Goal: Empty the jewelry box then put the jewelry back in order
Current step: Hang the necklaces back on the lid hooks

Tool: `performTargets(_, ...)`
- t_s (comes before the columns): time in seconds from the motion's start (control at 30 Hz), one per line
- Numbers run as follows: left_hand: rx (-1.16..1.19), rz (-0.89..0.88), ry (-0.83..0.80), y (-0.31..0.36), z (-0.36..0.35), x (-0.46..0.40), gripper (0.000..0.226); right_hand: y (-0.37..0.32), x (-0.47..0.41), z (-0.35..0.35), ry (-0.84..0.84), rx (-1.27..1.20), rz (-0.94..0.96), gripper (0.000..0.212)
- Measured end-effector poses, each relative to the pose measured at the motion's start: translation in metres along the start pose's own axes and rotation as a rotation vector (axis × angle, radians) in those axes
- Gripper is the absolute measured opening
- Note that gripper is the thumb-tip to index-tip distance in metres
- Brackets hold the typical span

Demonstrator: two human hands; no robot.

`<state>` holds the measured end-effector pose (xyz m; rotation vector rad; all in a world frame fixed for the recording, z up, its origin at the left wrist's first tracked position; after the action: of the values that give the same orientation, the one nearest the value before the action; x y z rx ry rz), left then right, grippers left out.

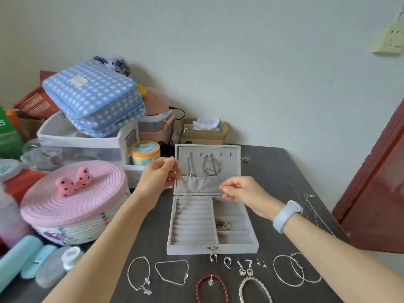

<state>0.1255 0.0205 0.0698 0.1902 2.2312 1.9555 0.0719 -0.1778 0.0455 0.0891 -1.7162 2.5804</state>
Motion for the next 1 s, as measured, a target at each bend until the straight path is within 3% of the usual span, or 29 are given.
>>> performTargets(0.13, -0.076, -0.069, 0.068, 0.031, 0.006, -0.031, 0.023, -0.013, -0.038, 0.003, 0.172, 0.017, 0.087, 0.009)
performTargets(0.23, -0.279, -0.186, 0.108, 0.057, 0.009, -0.054, 0.022, -0.022, -0.067, 0.004, 0.257, 0.104, 0.161, 0.004)
performTargets(0.37, -0.570, -0.359, 0.174, 0.084, 0.007, -0.082, 0.015, -0.021, -0.100, 0.004, 0.311, 0.167, 0.194, 0.006)
performTargets(0.53, -0.767, -0.522, 0.121, 0.100, -0.016, -0.092, 0.009, -0.013, -0.120, 0.001, 0.322, 0.193, 0.224, 0.009)
performTargets(0.8, -0.924, -0.512, 0.015, 0.072, -0.042, -0.107, 0.010, -0.003, -0.115, -0.006, 0.310, 0.417, 0.259, 0.015)
performTargets(1.0, -0.926, -0.526, -0.010, 0.075, -0.049, -0.108, 0.010, -0.008, -0.112, 0.003, 0.306, 0.265, 0.314, 0.018)
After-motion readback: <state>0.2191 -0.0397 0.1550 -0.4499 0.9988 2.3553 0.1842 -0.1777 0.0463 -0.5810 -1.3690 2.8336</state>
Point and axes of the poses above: each hand's wrist, its own x-axis away from the middle knuckle, its own z-axis out of the back of the hand, y = z × x, the point moved 8 cm from there along -x, towards the middle knuckle, and after that the axes turned 3 degrees about -y, right-handed, at the moved point
